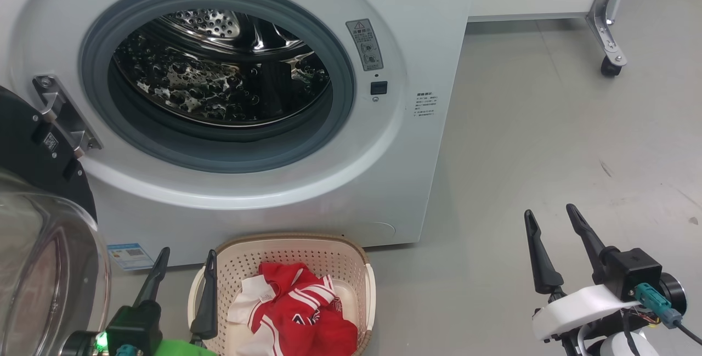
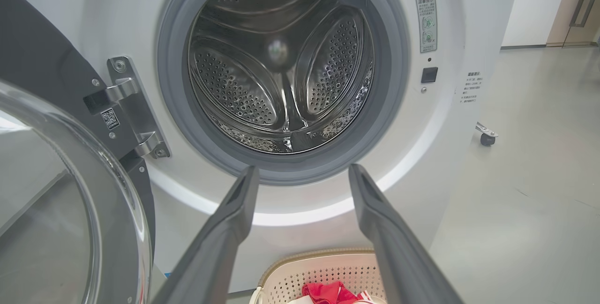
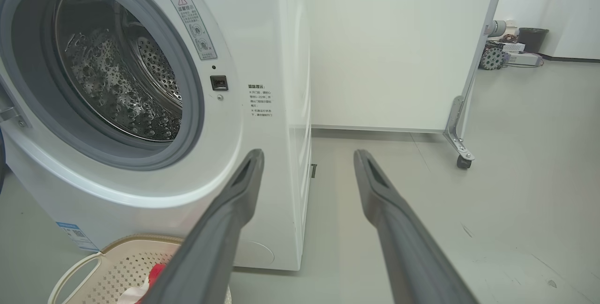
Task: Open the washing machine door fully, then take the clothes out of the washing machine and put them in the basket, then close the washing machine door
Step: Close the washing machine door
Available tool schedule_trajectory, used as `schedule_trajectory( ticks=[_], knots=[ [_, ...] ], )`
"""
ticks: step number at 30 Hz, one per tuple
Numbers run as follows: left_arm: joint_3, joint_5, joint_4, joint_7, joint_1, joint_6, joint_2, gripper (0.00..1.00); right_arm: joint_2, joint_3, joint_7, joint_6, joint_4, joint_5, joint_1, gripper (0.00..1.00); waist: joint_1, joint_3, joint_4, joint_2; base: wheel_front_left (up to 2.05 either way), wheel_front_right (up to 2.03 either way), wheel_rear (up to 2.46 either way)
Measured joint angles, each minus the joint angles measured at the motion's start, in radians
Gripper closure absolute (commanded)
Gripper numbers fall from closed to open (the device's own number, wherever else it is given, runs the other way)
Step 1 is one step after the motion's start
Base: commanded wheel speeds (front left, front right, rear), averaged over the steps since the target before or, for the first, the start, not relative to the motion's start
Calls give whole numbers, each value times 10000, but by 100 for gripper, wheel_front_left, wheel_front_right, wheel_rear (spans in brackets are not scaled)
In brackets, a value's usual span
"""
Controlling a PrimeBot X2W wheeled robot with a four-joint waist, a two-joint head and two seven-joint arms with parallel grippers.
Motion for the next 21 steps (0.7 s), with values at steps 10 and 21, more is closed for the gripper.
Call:
schedule_trajectory(
  ticks=[10,21],
  knots=[
    [-63,61,-157,105,157,4,65,0,-12,2,94,-8,-61,0,106,0,0,-71,-40,0,-84,84,0],
    [-265,205,-339,324,212,-2,178,0,-21,2,127,-10,-165,15,170,0,0,-93,-47,0,-117,117,0]
  ],
)
